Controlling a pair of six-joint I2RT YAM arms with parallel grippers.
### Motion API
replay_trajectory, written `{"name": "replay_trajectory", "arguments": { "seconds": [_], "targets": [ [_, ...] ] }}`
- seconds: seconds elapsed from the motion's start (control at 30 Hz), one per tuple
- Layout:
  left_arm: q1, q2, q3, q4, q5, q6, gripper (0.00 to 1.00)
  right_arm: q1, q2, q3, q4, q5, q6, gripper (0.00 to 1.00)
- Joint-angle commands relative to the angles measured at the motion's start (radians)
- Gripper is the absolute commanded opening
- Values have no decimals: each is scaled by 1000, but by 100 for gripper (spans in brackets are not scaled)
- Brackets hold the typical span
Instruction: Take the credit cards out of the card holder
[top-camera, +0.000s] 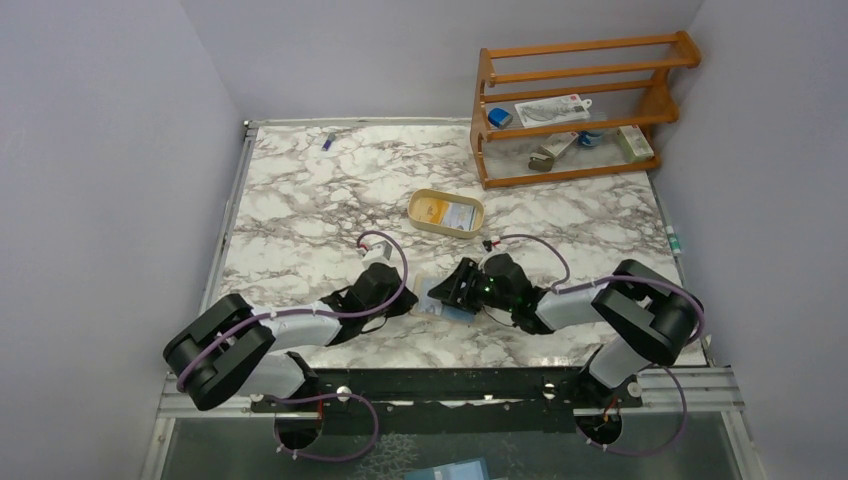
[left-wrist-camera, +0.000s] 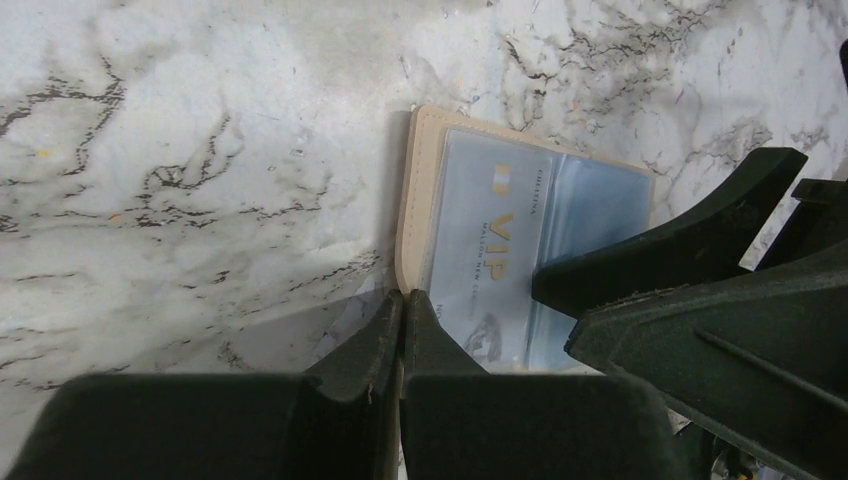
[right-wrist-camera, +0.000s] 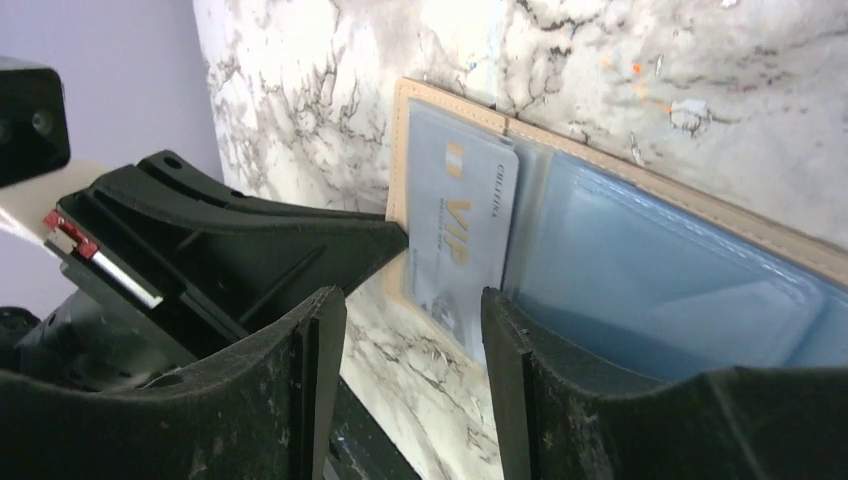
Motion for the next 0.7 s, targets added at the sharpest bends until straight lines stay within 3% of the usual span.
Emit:
{"name": "replay_trajectory", "arguments": {
  "seconds": [0.0, 0.2, 0.37, 0.5, 0.67],
  "targets": [
    [1, 61, -53, -5, 15, -9, 0, 8, 13, 61, -180, 64, 2, 57],
    [1, 55, -75, 7, 10, -5, 0, 8, -9, 98, -401, 143, 49, 57],
    [2, 49, -84, 7, 9, 0, 0, 8, -66, 52, -485, 226, 67, 56],
    [1, 40, -94, 3, 7, 2, 0, 8, -120, -1, -504, 264, 63, 57],
    [2, 53, -87, 6, 11, 6, 0, 8, -61, -18, -421, 231, 54, 57]
  ]
}}
